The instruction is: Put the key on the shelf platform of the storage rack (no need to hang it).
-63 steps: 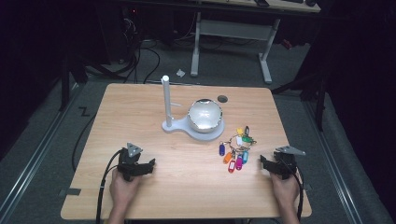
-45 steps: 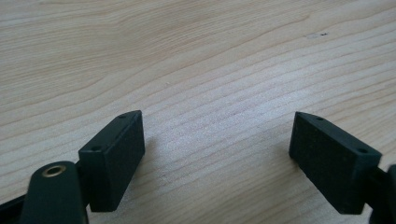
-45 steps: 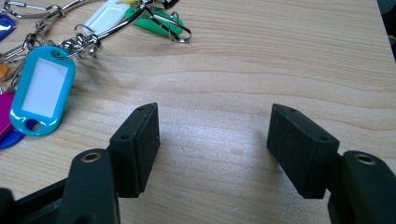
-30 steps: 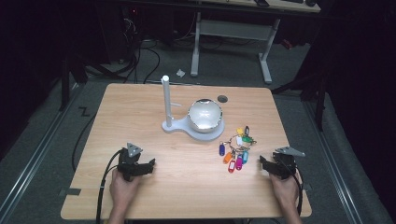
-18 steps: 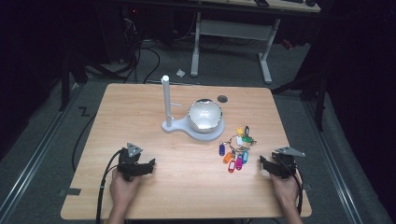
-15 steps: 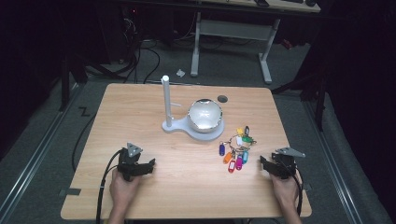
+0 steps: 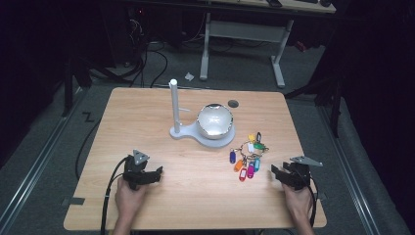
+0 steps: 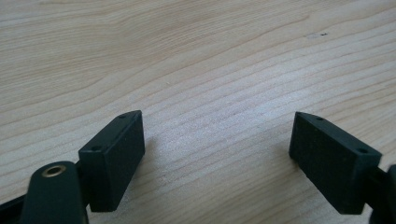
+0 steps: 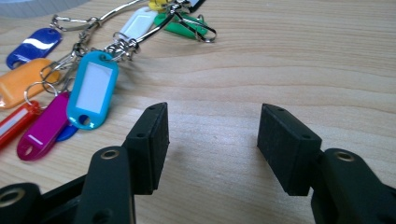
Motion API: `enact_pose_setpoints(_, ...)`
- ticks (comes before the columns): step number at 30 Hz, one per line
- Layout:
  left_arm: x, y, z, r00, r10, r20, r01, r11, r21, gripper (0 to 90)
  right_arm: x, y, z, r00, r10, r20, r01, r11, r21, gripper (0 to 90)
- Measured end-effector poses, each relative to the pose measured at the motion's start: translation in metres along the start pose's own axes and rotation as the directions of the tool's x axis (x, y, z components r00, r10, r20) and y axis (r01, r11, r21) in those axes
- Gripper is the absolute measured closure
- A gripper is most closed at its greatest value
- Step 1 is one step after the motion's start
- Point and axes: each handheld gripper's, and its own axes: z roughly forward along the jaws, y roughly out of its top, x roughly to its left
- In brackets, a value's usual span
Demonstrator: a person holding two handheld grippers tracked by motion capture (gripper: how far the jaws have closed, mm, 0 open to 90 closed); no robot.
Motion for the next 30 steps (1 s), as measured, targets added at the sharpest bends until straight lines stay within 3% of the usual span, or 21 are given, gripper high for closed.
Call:
enact_pose_setpoints(7,0.000,0.000,0.000,1.0000,0.001,0.000,-0.001,1.0000,0.000,18.6,0.006,0.002,-0.006,0.9997,-0.018,-0.017,0.018,1.000,-0.003,47.2)
enact_pose_setpoints(13,0.000,0.000,0.000,1.0000,0.000,0.000,0.000,1.0000,0.000,18.6,0.013,0.013,-0.012,0.9985,-0.038,-0.039,0.036,0.999,-0.040,44.1)
enact_pose_setpoints(17,0.000,0.000,0.000,1.0000,-0.001,0.001,0.001,1.0000,0.000,18.6,0.020,0.025,-0.014,0.9961,-0.062,-0.063,0.060,0.998,-0.035,43.5)
enact_pose_setpoints(30,0.000,0.000,0.000,1.0000,-0.001,0.001,0.001,1.0000,0.000,18.6,0.029,0.047,-0.001,0.9933,-0.089,-0.073,0.090,0.996,0.004,46.2)
